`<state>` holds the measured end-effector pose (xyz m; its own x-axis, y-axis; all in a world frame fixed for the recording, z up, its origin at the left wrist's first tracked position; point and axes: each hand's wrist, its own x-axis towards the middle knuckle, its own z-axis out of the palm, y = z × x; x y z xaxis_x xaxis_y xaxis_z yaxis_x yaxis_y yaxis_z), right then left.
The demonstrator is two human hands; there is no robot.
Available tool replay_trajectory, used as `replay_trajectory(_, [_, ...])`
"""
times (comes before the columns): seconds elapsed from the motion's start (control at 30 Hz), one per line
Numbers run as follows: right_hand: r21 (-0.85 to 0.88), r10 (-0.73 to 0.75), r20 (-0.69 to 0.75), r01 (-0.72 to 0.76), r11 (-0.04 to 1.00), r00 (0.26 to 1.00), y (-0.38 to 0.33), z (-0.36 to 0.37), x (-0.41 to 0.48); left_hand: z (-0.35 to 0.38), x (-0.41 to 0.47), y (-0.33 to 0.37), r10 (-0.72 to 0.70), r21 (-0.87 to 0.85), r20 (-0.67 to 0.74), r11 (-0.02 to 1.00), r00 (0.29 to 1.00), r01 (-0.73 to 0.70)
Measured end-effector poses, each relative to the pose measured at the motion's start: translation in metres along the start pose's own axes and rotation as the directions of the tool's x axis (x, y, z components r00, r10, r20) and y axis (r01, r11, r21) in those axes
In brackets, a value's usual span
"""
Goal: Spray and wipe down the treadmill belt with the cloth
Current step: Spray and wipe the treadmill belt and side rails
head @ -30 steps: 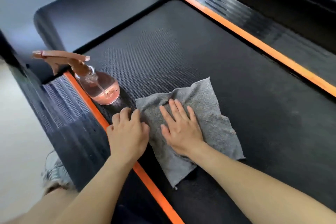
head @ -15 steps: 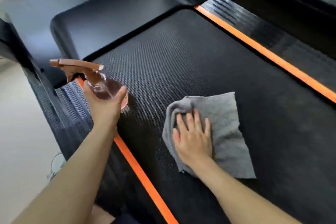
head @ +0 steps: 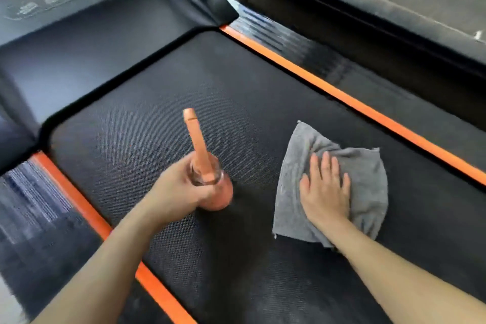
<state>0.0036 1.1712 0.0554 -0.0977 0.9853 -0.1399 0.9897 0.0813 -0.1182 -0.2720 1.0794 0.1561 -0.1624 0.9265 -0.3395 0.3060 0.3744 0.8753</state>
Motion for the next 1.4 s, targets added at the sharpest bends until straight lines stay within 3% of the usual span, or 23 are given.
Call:
replay_trajectory(0.07, [-0.009, -0.319, 0.046, 0.319, 0.948, 0.947, -0.01, 0.001, 0.001, 0.028, -0.001, 0.022, 0.037, 0.083, 0.281, 0.995, 0.959, -0.063])
replay_trajectory(0.13, [-0.03, -0.477, 0.078, 0.48, 0.876, 0.875, 0.011, -0.007, 0.031, 0.056, -0.006, 0.033, 0.083, 0.092, 0.407, 0.987, 0.91, -0.131])
replay_trajectory(0.17, [-0.03, -0.426, 0.067, 0.429, 0.903, 0.902, 0.024, -0.012, 0.05, 0.067, -0.011, 0.036, 0.127, 0.057, 0.407, 0.985, 0.905, -0.164])
replay_trajectory(0.23, [-0.023, -0.158, -0.011, 0.158, 0.987, 0.987, 0.044, -0.018, 0.08, 0.083, -0.027, 0.037, 0.228, -0.071, 0.295, 0.974, 0.928, -0.217])
replay_trajectory(0.3, [-0.017, -0.031, -0.05, 0.03, 0.999, 0.998, 0.043, -0.016, 0.094, 0.095, -0.033, 0.032, 0.26, -0.143, 0.155, 0.96, 0.953, -0.239])
replay_trajectory(0.43, [-0.035, -0.059, -0.022, 0.058, 0.998, 0.998, 0.037, -0.015, 0.087, 0.116, -0.026, 0.029, 0.248, -0.102, -0.017, 0.963, 0.969, -0.248])
replay_trajectory(0.53, [-0.067, -0.157, 0.041, 0.159, 0.985, 0.987, 0.045, -0.022, 0.099, 0.124, -0.015, 0.038, 0.253, -0.05, -0.074, 0.965, 0.965, -0.257])
replay_trajectory(0.6, [-0.069, -0.214, 0.043, 0.217, 0.974, 0.976, 0.051, -0.023, 0.105, 0.127, -0.006, 0.046, 0.283, -0.027, -0.028, 0.959, 0.959, -0.283])
replay_trajectory(0.7, [-0.031, -0.219, 0.01, 0.22, 0.975, 0.976, 0.054, -0.024, 0.107, 0.131, 0.012, 0.065, 0.321, 0.136, 0.107, 0.933, 0.941, -0.333])
replay_trajectory(0.87, [-0.014, -0.164, -0.049, 0.163, 0.986, 0.985, 0.054, -0.021, 0.109, 0.133, 0.028, 0.086, 0.242, 0.296, 0.259, 0.902, 0.935, -0.315])
replay_trajectory(0.93, [-0.007, -0.171, -0.053, 0.171, 0.985, 0.984, 0.053, -0.021, 0.108, 0.132, 0.026, 0.086, 0.233, 0.334, 0.252, 0.89, 0.939, -0.31])
replay_trajectory(1.0, [0.015, -0.181, -0.05, 0.182, 0.983, 0.982, 0.052, -0.02, 0.108, 0.131, 0.025, 0.083, 0.266, 0.453, 0.141, 0.839, 0.954, -0.301])
replay_trajectory(1.1, [0.032, -0.178, -0.05, 0.179, 0.983, 0.983, 0.055, -0.02, 0.109, 0.131, 0.029, 0.072, 0.352, 0.73, 0.029, 0.632, 0.935, -0.26])
replay_trajectory(1.23, [0.029, -0.178, -0.052, 0.18, 0.983, 0.983, 0.055, -0.019, 0.109, 0.137, 0.032, 0.063, 0.201, 0.789, 0.132, 0.571, 0.971, -0.226])
replay_trajectory(1.4, [0.037, -0.182, -0.067, 0.185, 0.982, 0.981, 0.055, -0.018, 0.11, 0.147, 0.043, 0.061, 0.123, 0.812, 0.206, 0.532, 0.971, -0.24])
